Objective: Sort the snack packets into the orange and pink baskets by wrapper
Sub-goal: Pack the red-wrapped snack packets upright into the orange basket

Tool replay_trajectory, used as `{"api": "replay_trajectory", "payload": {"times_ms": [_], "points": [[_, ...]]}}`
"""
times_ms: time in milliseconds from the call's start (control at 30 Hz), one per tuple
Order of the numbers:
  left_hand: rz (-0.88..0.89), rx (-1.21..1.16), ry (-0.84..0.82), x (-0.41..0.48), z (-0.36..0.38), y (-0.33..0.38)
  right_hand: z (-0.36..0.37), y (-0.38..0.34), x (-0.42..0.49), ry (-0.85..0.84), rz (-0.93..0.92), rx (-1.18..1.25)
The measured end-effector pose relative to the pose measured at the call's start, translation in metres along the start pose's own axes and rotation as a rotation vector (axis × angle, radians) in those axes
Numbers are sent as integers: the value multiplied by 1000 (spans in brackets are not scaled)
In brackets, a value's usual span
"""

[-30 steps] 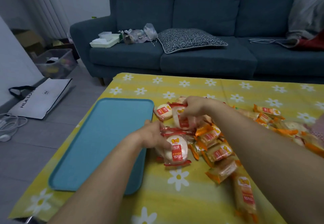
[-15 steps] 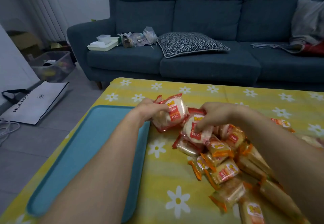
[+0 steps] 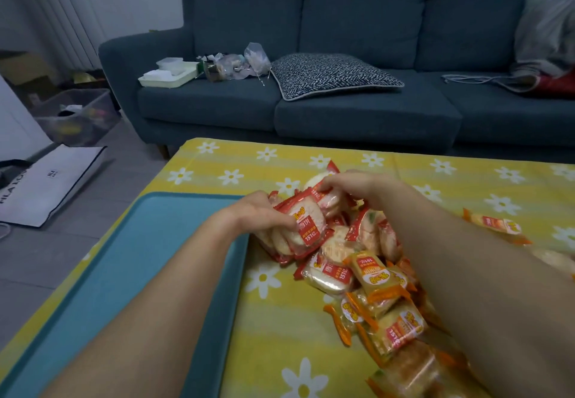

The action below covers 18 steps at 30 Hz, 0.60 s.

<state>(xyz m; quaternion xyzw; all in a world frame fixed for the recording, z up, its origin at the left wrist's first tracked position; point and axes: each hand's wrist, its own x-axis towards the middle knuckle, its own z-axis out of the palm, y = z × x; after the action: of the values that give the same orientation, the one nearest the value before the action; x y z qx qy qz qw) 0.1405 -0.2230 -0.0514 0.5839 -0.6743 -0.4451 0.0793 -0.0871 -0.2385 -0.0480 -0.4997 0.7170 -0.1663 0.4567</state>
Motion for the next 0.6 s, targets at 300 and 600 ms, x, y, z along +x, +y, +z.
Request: {"api": "replay_trajectory", "payload": {"times_ms": [300, 600], "points": [[-11, -325, 119, -31, -8, -19, 5, -10, -23, 109, -234, 15], [58, -880, 129, -117, 20, 63, -41, 21, -188, 413, -457, 483]]}}
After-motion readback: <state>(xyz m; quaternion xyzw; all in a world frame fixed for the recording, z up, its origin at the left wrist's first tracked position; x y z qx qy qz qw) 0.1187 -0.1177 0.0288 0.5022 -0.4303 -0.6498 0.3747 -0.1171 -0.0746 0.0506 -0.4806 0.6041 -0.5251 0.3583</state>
